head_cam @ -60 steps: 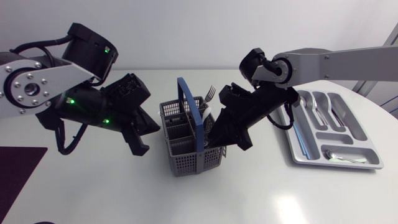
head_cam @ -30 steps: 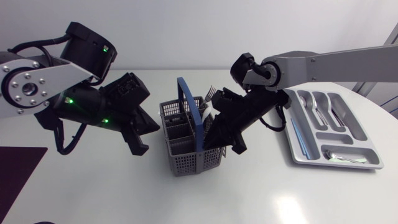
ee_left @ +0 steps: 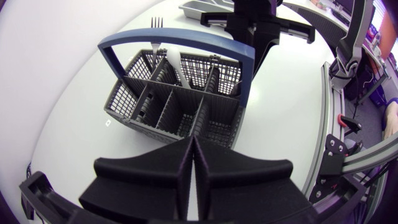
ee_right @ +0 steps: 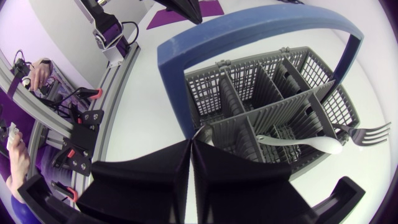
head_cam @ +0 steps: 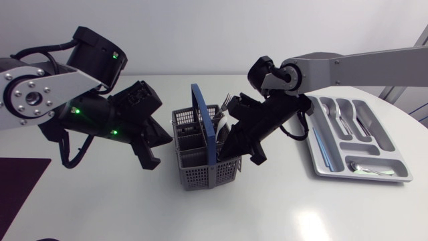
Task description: Sort the cutlery from the basket into the organizer compartments.
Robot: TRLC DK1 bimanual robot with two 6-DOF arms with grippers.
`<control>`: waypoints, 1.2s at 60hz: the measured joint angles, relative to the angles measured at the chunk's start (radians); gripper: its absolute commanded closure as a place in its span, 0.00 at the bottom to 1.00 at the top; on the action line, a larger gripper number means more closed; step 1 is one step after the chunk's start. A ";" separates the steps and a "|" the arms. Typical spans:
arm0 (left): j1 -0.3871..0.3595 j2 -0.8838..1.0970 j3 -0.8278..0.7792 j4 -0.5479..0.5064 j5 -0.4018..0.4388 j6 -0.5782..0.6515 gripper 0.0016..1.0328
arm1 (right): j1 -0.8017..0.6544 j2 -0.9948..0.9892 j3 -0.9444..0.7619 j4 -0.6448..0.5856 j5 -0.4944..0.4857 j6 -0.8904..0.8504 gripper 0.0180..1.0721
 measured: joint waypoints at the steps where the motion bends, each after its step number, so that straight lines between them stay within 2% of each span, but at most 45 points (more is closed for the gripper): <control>1: 0.000 0.000 0.000 0.000 0.000 0.000 0.97 | -0.001 -0.001 0.000 0.000 -0.001 0.000 0.95; 31: -0.008 -0.013 -0.030 0.004 0.000 0.000 0.97 | -0.074 -0.143 0.007 -0.010 -0.155 0.135 0.95; 51: -0.015 -0.039 -0.030 0.004 0.000 0.000 0.97 | -0.203 -0.298 0.030 -0.122 -0.262 0.208 0.95; 59: -0.022 -0.039 -0.030 0.004 0.000 -0.001 0.97 | -0.278 -0.398 0.026 -0.128 -0.258 0.238 0.95; 72: -0.026 -0.039 -0.030 0.004 -0.016 -0.001 0.97 | -0.440 -0.535 -0.089 -0.055 -0.127 0.308 0.95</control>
